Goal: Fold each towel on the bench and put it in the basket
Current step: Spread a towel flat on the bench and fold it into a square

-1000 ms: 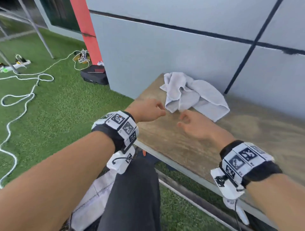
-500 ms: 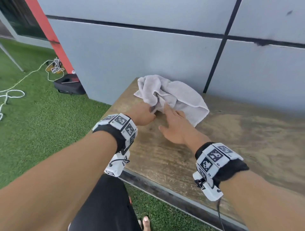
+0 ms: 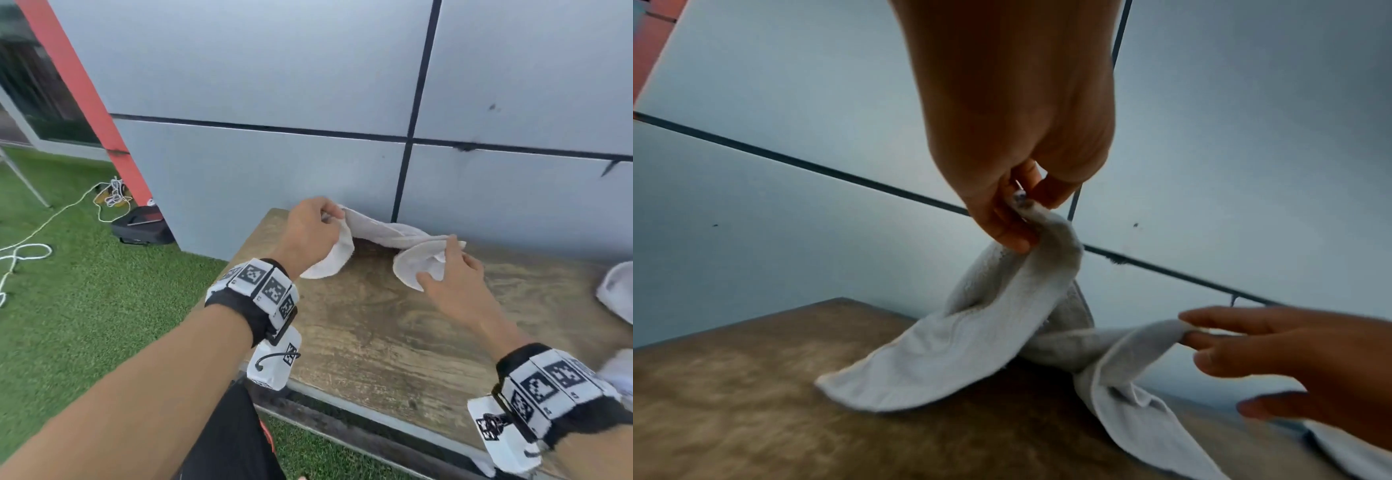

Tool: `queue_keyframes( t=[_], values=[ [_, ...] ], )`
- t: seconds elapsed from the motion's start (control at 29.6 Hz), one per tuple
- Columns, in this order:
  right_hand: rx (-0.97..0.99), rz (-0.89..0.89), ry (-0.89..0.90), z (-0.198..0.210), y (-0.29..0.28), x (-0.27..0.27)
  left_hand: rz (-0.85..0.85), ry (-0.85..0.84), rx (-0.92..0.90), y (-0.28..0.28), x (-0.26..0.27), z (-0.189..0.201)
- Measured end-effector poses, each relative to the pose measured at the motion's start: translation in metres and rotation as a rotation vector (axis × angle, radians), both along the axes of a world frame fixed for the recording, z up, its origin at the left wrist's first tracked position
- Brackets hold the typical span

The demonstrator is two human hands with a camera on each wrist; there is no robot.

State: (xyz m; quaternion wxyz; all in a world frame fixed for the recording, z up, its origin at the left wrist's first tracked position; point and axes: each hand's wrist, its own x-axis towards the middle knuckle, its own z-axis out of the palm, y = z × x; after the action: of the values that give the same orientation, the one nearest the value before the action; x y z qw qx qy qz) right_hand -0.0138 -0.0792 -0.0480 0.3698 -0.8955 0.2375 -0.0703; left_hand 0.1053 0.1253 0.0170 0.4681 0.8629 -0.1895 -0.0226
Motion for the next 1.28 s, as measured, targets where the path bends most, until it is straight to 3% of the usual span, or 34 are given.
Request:
queue_keyframes(
  t=[0.17,0.34,0.44,0.54,0.71,0.74,0.81,0.91,0.98,1.05,1.18,1.28],
  values=[
    [-0.005,-0.119,-0.051,0.026,-0.022,-0.054,-0.065,0.009,-0.132,-0.014,-0.029,0.027],
    [-0.201,-0.124,0.039,0.038,-0.037,-0.095,-0.235,0.083,-0.18,-0.037,-0.074,0.042],
    [-0.089,-0.028,-0.027,0.045,-0.023,-0.117,-0.315,0.132,-0.221,-0.062,-0.099,0.043],
    [0.143,0.135,-0.089,0.046,0.004,-0.134,-0.349,0.157,-0.255,-0.087,-0.123,0.043],
    [0.019,0.095,-0.113,0.032,0.004,-0.137,-0.345,0.166,-0.319,-0.11,-0.14,0.049],
    [0.066,0.056,-0.143,0.032,0.0,-0.137,-0.349,0.185,-0.346,-0.11,-0.14,0.052],
    [0.359,-0.029,-0.221,0.038,-0.005,-0.139,-0.371,0.241,-0.369,-0.108,-0.14,0.051],
    [0.691,-0.096,-0.335,0.055,-0.011,-0.145,-0.44,0.186,-0.102,-0.101,-0.148,0.037],
    [0.662,-0.091,-0.36,0.06,-0.016,-0.148,-0.564,0.185,0.139,-0.097,-0.161,0.022],
    [0.598,-0.067,-0.322,0.061,-0.017,-0.15,-0.632,0.219,0.182,-0.097,-0.171,0.005],
    [0.428,-0.054,-0.279,0.055,-0.025,-0.159,-0.421,-0.026,0.246,-0.104,-0.172,-0.006],
    [0.186,-0.198,-0.379,0.055,-0.037,-0.17,-0.404,-0.112,0.176,-0.101,-0.169,0.008]
  ],
)
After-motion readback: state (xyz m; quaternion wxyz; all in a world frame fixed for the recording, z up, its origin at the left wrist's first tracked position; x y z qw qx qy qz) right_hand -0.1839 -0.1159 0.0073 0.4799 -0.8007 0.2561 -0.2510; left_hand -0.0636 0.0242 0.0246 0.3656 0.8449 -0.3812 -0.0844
